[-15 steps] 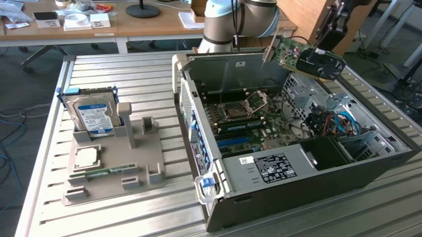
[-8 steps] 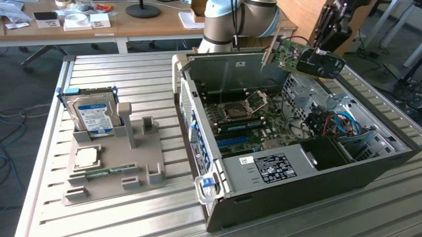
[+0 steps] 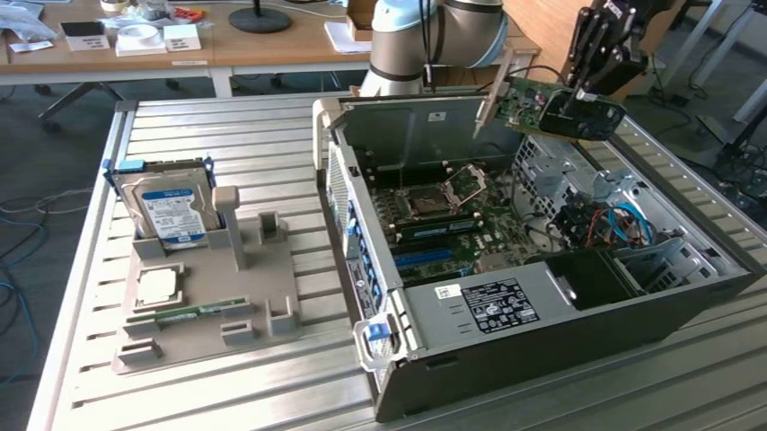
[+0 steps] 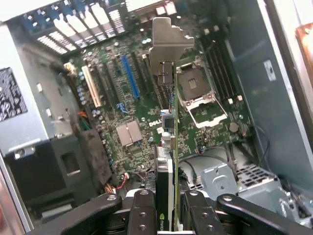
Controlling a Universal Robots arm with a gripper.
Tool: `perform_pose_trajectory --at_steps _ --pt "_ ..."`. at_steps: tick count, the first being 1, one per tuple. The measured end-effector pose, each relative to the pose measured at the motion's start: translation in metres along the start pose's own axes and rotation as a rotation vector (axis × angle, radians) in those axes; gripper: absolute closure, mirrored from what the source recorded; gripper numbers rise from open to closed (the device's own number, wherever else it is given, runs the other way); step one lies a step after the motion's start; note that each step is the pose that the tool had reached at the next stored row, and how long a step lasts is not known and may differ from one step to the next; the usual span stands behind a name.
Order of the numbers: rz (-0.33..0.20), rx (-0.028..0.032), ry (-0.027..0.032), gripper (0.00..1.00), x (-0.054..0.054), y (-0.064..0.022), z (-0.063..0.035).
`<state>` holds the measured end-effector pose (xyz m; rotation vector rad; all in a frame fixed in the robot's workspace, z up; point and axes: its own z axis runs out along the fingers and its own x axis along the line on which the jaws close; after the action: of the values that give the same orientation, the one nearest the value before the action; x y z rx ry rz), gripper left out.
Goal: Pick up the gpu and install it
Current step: 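Insert the gpu into the slot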
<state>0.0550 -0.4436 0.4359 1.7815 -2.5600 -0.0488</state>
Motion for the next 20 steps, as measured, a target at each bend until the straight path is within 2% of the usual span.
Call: perform_pose_trajectory --at_steps 16,20 --pt "-0.291 0.0001 0.0112 0.73 0.0 -0.0001 0.0017" --pt "-0.307 0.0002 0.012 0.73 0.0 -0.0001 0.0017"
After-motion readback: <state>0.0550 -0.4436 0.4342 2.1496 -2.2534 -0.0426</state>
